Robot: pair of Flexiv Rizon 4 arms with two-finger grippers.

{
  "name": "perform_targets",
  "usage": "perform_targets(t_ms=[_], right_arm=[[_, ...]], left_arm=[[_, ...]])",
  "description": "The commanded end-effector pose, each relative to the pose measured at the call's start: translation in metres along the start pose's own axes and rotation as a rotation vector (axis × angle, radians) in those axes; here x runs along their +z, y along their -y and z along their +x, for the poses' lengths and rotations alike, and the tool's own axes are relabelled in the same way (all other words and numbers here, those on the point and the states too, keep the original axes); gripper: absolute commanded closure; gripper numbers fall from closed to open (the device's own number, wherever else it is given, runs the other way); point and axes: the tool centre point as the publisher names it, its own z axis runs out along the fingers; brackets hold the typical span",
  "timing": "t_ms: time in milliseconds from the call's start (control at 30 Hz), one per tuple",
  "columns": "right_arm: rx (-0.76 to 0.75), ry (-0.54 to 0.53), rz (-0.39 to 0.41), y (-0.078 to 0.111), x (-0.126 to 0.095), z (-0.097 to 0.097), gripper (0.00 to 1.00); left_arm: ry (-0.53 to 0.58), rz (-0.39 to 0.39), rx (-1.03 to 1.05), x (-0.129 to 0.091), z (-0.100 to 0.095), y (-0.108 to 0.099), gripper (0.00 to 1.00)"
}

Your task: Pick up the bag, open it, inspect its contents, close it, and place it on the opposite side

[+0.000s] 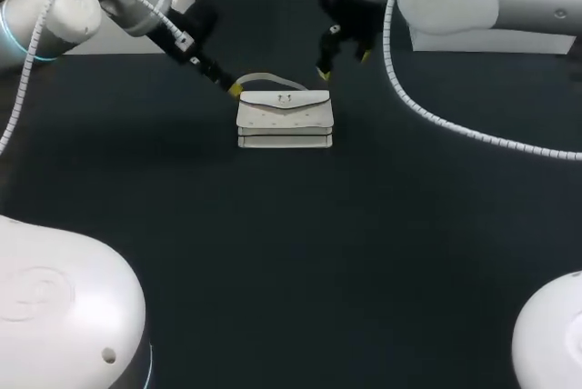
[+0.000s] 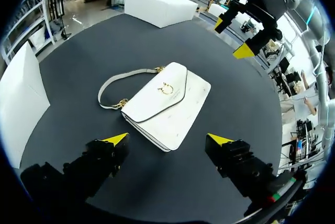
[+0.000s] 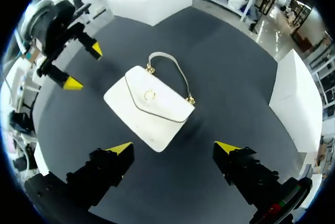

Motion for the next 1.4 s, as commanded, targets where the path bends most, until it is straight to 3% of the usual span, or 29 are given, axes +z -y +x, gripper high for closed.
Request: perform_targets(t_ms=[33, 433, 500, 633, 767, 1033, 1400], right_arm=[[0.712, -0.218, -0.055, 0.006, 0.007, -0.006, 0.00], [0.712, -0.218, -0.055, 0.006, 0.007, -0.006, 0.00], [0.783, -0.213, -0.048, 0.001, 0.012, -0.009, 0.00], [0.910, -0.313, -0.061, -0.005, 0.017, -0.016, 0.00], [0.895, -0.399, -0.076, -0.007, 0.022, -0.013, 0.00], [0.824, -0.615, -0.038, -0.011, 0.046, -0.009, 0.00], [0.662, -0.757, -0.072, -0.014, 0.063, -0.006, 0.00]], left_arm=[[-0.098, 0.230, -0.582, 0.009, -0.001, 0.002, 0.00], [-0.098, 0.230, -0.582, 0.009, -0.001, 0.002, 0.00], [-0.171, 0.239, -0.637, 0.013, -0.003, 0.003, 0.00], [-0.287, 0.255, -0.792, 0.019, -0.013, 0.005, 0.00], [-0.407, 0.214, -0.832, 0.021, -0.020, 0.003, 0.00], [-0.508, 0.142, -0.879, 0.036, -0.031, 0.005, 0.00], [-0.579, 0.069, -0.868, 0.048, -0.036, 0.013, 0.00]])
